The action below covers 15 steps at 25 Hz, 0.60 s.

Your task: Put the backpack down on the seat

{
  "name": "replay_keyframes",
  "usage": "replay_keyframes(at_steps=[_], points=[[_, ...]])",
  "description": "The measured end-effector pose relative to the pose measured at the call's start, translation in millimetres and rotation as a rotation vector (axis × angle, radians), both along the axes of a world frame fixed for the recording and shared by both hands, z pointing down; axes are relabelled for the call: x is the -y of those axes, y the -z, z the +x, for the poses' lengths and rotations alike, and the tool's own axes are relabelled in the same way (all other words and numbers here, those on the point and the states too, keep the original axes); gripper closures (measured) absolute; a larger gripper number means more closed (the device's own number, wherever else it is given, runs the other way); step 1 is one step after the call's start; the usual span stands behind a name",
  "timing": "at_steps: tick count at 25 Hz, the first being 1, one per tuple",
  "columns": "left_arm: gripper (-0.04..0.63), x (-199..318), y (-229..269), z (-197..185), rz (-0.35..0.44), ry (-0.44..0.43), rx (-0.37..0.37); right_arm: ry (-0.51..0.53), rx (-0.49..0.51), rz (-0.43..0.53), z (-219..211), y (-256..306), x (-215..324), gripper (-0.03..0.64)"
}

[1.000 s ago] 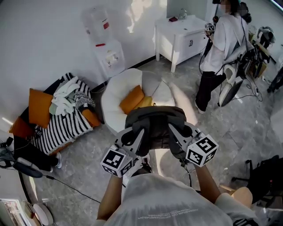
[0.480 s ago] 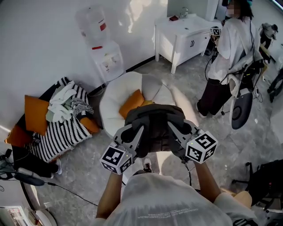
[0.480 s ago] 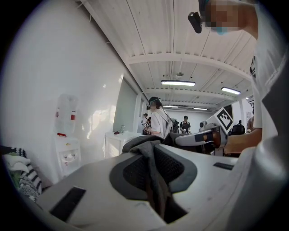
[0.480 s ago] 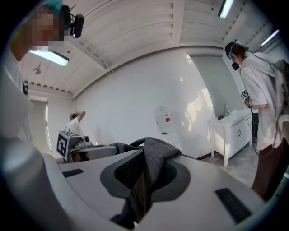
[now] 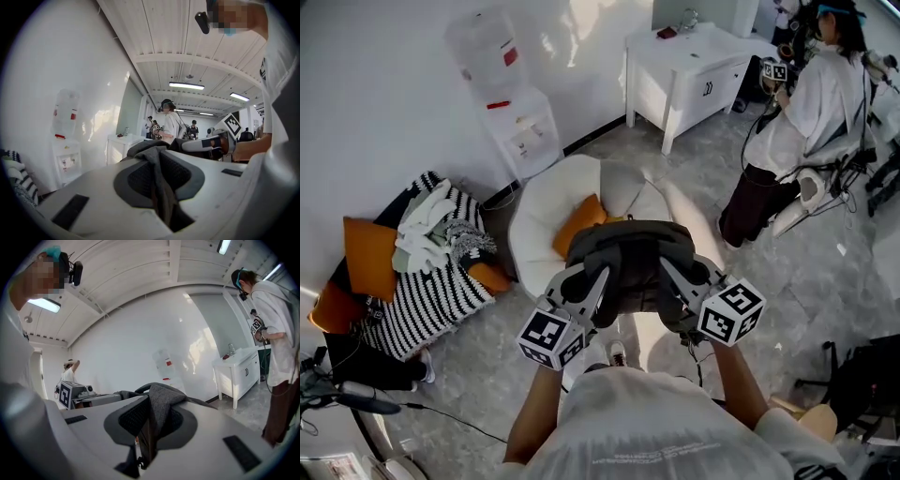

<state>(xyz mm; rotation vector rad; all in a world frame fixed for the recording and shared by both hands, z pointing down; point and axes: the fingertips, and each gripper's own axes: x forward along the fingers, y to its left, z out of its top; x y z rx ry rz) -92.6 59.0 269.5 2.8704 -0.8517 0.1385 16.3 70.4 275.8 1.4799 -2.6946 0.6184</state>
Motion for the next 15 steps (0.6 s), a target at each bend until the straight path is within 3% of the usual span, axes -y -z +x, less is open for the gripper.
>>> replay_keyframes(at_steps=[15], points=[[0.535,58,-10,15,-0.031,-0.044,0.026,-0.051,0.019,-0.043,16,-13,48,0.581]])
